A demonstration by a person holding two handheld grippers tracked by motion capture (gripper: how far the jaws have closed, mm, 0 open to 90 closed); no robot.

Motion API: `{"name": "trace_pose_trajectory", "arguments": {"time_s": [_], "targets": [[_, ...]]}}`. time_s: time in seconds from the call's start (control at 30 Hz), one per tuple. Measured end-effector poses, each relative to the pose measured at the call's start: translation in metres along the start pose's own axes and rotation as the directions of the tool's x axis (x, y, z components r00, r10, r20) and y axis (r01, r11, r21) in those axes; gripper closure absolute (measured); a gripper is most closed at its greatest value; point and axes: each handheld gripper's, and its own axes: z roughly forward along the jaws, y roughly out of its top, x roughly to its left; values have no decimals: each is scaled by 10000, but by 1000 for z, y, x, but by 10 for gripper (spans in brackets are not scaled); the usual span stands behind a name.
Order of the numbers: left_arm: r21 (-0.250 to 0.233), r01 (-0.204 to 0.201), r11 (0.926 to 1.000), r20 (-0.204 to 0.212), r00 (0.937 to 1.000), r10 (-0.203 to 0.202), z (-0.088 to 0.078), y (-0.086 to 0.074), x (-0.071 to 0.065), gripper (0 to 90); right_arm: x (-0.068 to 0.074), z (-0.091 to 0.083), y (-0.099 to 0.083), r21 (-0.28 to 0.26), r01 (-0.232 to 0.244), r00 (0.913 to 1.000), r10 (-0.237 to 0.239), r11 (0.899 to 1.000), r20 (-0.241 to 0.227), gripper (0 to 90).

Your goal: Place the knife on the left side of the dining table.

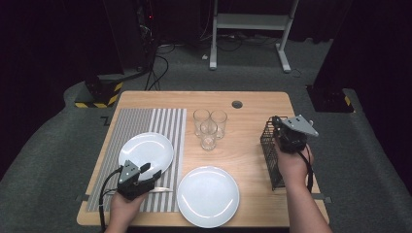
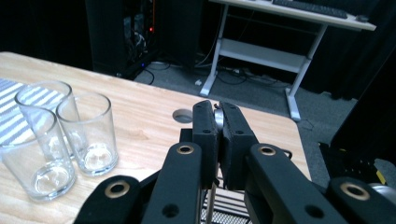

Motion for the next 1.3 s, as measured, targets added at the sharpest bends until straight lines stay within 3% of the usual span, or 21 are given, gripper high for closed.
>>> {"name": "trace_pose_trajectory", "arguments": {"time_s": [0.33,0.6,0.77,1.1,1.3], "targets": [[-216,-72,9997,49,10000,74,-2,0,-3,442,-4,-15,13,-856,-10,9999,22,9963,142,862],[-409,50,9991,291,9996,-39,-4,3,-6,441,2,-27,27,-1607,282,9992,-232,9866,329,862],[-608,-108,9981,274,9995,125,-7,6,-9,438,6,-32,35,-1976,317,9991,-253,9798,347,862],[-713,-252,9971,204,9994,267,-9,6,-9,438,18,-43,56,-2707,519,9987,-495,9613,156,863],[-746,-316,9967,226,9992,334,-10,6,-10,438,33,-44,63,-2906,545,9975,-649,9553,-263,863]]}}
